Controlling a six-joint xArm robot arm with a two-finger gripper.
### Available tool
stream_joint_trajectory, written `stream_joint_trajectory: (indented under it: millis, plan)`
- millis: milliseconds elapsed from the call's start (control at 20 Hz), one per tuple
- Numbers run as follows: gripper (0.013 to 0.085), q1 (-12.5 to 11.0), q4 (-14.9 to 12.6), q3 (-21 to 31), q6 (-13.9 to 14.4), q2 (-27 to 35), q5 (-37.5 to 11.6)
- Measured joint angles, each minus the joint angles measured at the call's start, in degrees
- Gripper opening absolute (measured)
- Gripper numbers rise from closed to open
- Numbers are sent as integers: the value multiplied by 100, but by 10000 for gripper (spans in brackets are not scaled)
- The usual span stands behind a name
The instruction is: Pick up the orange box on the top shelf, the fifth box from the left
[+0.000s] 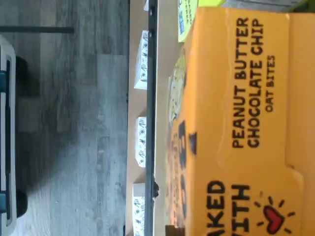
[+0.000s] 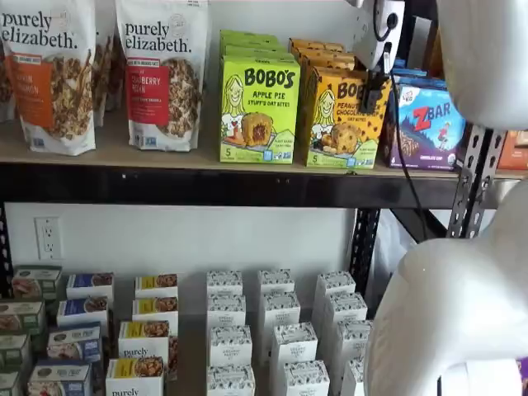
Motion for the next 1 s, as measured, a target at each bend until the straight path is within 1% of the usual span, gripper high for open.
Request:
stream_joint_trajectory:
  millis: [50, 100, 150, 200, 250, 300, 350, 400, 700, 1000]
  plan:
    - [330, -2, 10, -2, -1, 0, 2]
    - [290, -4, 17, -5, -2, 0, 5]
    - [290, -6, 24, -7, -3, -1, 7]
    - [250, -9, 31, -11, -5, -1, 12]
    - [250, -11, 36, -17, -6, -1, 19]
    - [210, -14, 41, -22, -8, 0, 26]
    - [210, -18, 48, -28, -11, 1, 34]
    - [170, -20, 52, -34, -12, 4, 42]
    - [170, -11, 39, -145, -3, 65, 197]
    - [170, 16, 48, -280, 30, 73, 459]
